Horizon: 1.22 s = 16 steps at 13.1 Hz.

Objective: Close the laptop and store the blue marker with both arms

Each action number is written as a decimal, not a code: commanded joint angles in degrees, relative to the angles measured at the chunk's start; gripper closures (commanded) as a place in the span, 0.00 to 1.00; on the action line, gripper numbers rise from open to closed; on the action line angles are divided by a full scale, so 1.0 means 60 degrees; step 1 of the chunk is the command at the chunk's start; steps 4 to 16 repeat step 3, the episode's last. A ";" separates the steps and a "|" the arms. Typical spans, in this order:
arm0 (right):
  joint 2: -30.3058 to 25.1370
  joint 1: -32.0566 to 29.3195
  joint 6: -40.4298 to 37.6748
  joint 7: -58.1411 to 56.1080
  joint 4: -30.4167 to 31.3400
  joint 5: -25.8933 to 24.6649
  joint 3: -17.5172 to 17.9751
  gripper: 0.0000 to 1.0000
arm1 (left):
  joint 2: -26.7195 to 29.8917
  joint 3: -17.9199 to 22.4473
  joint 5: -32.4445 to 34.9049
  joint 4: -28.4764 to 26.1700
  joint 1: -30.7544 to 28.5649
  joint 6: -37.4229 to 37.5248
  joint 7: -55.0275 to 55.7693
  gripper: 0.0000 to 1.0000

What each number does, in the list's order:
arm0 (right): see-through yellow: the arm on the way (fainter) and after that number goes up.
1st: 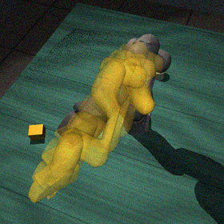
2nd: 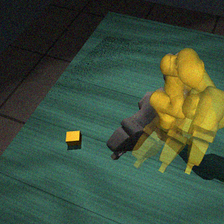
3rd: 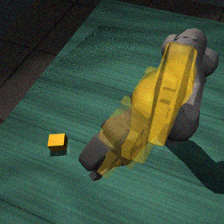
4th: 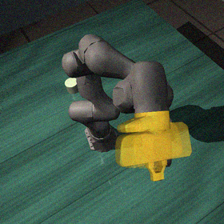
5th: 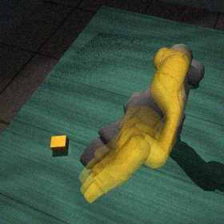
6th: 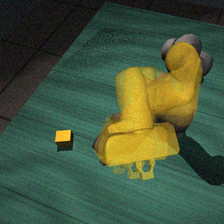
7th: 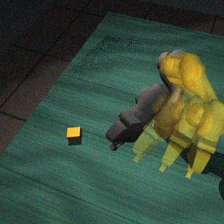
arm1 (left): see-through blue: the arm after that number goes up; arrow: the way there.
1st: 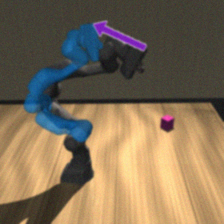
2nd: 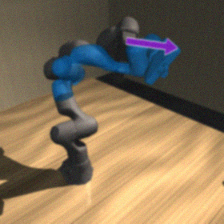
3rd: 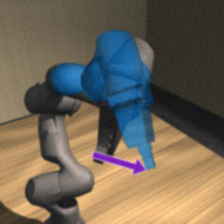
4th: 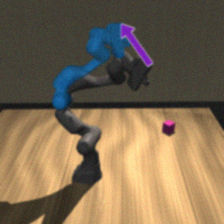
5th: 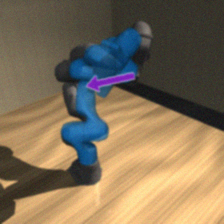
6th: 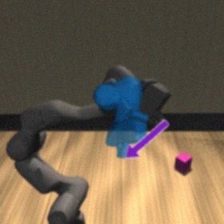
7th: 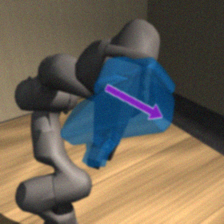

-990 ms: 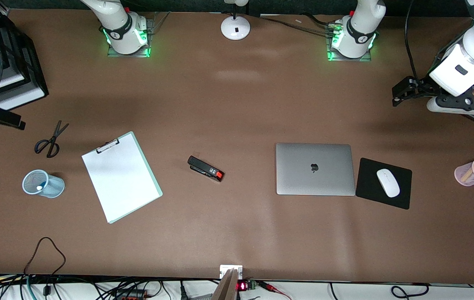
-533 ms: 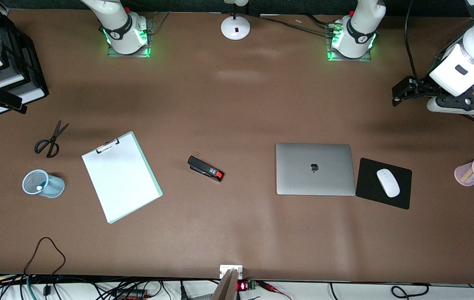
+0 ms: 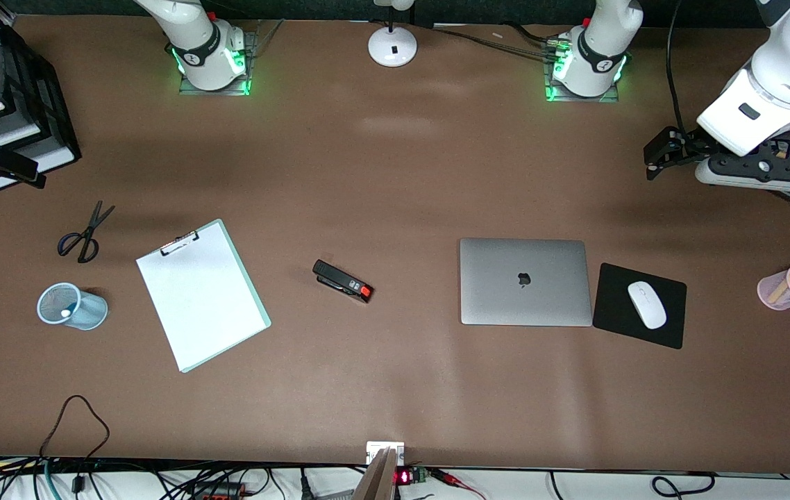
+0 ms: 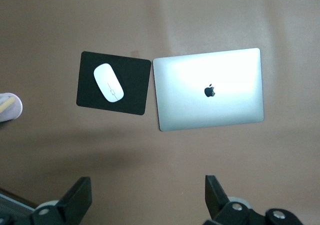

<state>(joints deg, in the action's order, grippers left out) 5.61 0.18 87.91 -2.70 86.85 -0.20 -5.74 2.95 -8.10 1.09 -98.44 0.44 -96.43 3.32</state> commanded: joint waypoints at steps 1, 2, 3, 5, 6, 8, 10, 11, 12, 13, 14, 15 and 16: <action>-0.0203 0.0000 0.0040 0.0025 0.0115 0.0004 0.0063 0.00 | -0.0198 -0.0056 -0.0167 0.0425 -0.0073 0.0310 0.0003 0.00; -0.0203 -0.0015 0.0040 0.0025 0.0115 0.0004 0.0049 0.00 | -0.0198 -0.0056 -0.0181 0.0425 -0.0088 0.0310 -0.0026 0.00; -0.0188 -0.0015 0.0040 0.0025 0.0115 0.0004 0.0049 0.00 | -0.0213 -0.0041 -0.0181 0.0425 -0.0088 0.0296 -0.0012 0.00; -0.0188 -0.0015 0.0040 0.0025 0.0115 0.0004 0.0049 0.00 | -0.0213 -0.0041 -0.0181 0.0425 -0.0088 0.0296 -0.0012 0.00; -0.0188 -0.0015 0.0040 0.0025 0.0115 0.0004 0.0049 0.00 | -0.0213 -0.0041 -0.0181 0.0425 -0.0088 0.0296 -0.0012 0.00; -0.0188 -0.0015 0.0040 0.0025 0.0115 0.0004 0.0049 0.00 | -0.0213 -0.0041 -0.0181 0.0425 -0.0088 0.0296 -0.0012 0.00; -0.0188 -0.0015 0.0040 0.0025 0.0115 0.0004 0.0049 0.00 | -0.0213 -0.0041 -0.0181 0.0425 -0.0088 0.0296 -0.0012 0.00; -0.0188 -0.0015 0.0040 0.0025 0.0115 0.0004 0.0049 0.00 | -0.0213 -0.0041 -0.0181 0.0425 -0.0088 0.0296 -0.0012 0.00; -0.0188 -0.0015 0.0040 0.0025 0.0115 0.0004 0.0049 0.00 | -0.0213 -0.0041 -0.0181 0.0425 -0.0088 0.0296 -0.0012 0.00; -0.0188 -0.0015 0.0040 0.0025 0.0115 0.0004 0.0049 0.00 | -0.0213 -0.0041 -0.0181 0.0425 -0.0088 0.0296 -0.0012 0.00; -0.0188 -0.0015 0.0040 0.0025 0.0115 0.0004 0.0049 0.00 | -0.0213 -0.0041 -0.0181 0.0425 -0.0088 0.0296 -0.0012 0.00; -0.0188 -0.0015 0.0040 0.0025 0.0115 0.0004 0.0049 0.00 | -0.0213 -0.0041 -0.0181 0.0425 -0.0088 0.0296 -0.0012 0.00; -0.0188 -0.0015 0.0040 0.0025 0.0115 0.0004 0.0049 0.00 | -0.0213 -0.0041 -0.0181 0.0425 -0.0088 0.0296 -0.0012 0.00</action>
